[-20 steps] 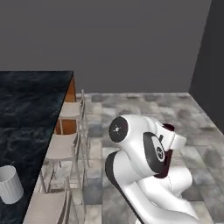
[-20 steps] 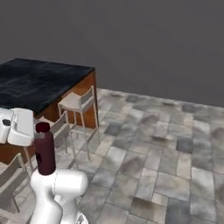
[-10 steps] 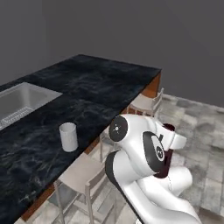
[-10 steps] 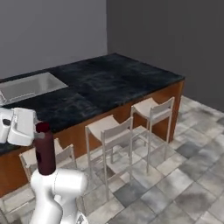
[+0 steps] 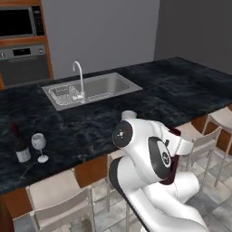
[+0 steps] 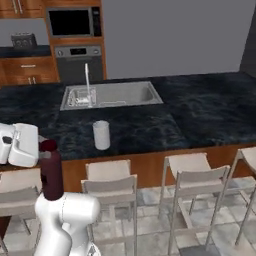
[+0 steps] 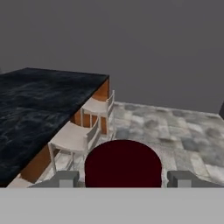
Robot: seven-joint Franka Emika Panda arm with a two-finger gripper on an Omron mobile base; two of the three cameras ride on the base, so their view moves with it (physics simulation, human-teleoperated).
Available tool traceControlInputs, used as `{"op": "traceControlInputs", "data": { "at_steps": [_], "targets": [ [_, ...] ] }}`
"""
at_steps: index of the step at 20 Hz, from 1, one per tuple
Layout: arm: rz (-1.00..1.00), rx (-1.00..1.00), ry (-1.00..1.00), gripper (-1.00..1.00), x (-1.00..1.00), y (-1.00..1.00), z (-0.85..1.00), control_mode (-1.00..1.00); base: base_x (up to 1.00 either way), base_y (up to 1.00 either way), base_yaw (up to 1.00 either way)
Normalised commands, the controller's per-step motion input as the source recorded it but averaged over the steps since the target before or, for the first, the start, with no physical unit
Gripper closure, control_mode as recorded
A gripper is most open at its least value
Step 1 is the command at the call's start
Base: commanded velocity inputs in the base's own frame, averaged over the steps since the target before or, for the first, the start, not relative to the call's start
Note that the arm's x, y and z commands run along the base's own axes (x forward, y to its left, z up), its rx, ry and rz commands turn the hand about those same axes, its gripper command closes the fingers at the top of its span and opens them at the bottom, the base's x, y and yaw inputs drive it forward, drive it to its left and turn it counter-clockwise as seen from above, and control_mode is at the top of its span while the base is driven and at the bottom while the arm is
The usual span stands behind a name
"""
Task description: There is a wine glass and glass cup on the dining counter. Place the wine bottle next to the wine glass and the juice bottle next to the glass cup.
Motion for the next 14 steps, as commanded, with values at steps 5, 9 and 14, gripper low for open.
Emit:
{"op": "traceControlInputs", "data": {
  "at_steps": [5, 9, 14],
  "targets": [
    [0.00, 0.00, 0.00, 1.00, 0.00, 0.00, 0.00, 1.00, 0.04, -0.41, 0.45],
    [0.00, 0.00, 0.00, 1.00, 0.00, 0.00, 0.00, 1.00, 0.06, -0.56, 0.29],
    [0.00, 0.00, 0.00, 1.00, 0.00, 0.00, 0.00, 1.00, 0.00, -0.70, 0.16]
  ]
}}
